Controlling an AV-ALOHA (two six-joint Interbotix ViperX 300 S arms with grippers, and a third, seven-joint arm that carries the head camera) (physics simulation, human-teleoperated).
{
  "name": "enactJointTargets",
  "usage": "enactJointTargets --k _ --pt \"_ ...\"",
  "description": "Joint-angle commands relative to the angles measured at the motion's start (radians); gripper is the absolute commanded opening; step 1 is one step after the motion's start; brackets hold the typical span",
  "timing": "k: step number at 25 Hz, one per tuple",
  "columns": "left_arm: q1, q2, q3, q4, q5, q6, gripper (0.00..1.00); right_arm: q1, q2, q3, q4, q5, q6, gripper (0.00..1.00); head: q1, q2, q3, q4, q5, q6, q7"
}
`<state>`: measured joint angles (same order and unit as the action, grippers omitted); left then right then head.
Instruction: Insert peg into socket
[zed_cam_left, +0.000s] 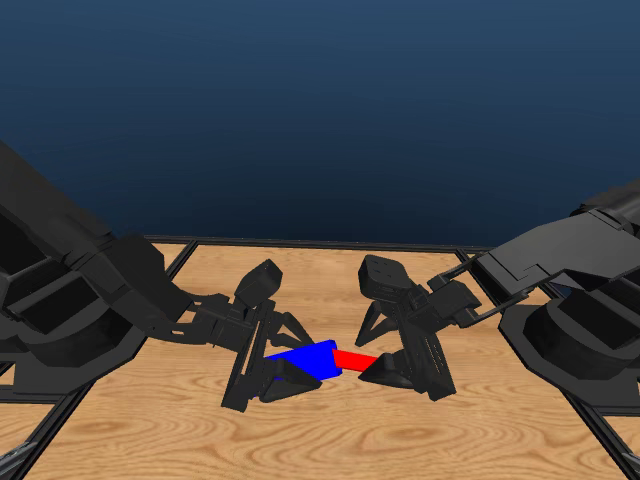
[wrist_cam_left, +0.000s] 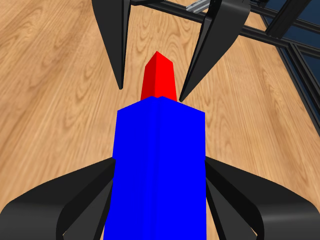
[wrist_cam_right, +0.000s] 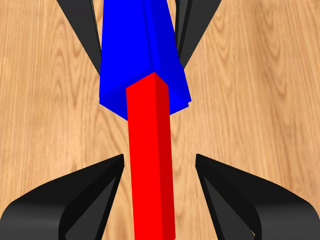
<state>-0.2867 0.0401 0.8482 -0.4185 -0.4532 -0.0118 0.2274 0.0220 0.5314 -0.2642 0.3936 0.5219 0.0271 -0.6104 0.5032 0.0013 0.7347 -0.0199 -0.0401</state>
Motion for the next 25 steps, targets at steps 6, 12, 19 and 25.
enactJointTargets --k 6,12,19,25 --pt "0.001 0.008 -0.001 0.026 -0.025 -0.037 0.0 0.075 -0.154 0.181 -0.102 0.127 0.37 1.0 -0.014 -0.002 -0.014 -0.002 -0.011 0.006 0.012" --pt "0.015 0.011 -0.011 0.045 -0.014 -0.054 0.0 0.103 -0.114 0.259 -0.104 0.052 0.477 0.0 -0.025 0.008 -0.019 -0.004 -0.013 0.009 0.02" --pt "0.027 0.017 -0.023 0.071 0.012 -0.074 0.0 0.072 0.021 0.178 -0.06 -0.122 0.403 0.0 -0.035 0.02 -0.025 -0.005 -0.014 0.016 0.026" --pt "0.029 0.033 -0.033 0.091 0.032 -0.096 0.0 0.017 0.049 0.129 -0.001 -0.216 0.274 0.0 -0.037 0.029 -0.029 -0.004 -0.014 0.021 0.025"
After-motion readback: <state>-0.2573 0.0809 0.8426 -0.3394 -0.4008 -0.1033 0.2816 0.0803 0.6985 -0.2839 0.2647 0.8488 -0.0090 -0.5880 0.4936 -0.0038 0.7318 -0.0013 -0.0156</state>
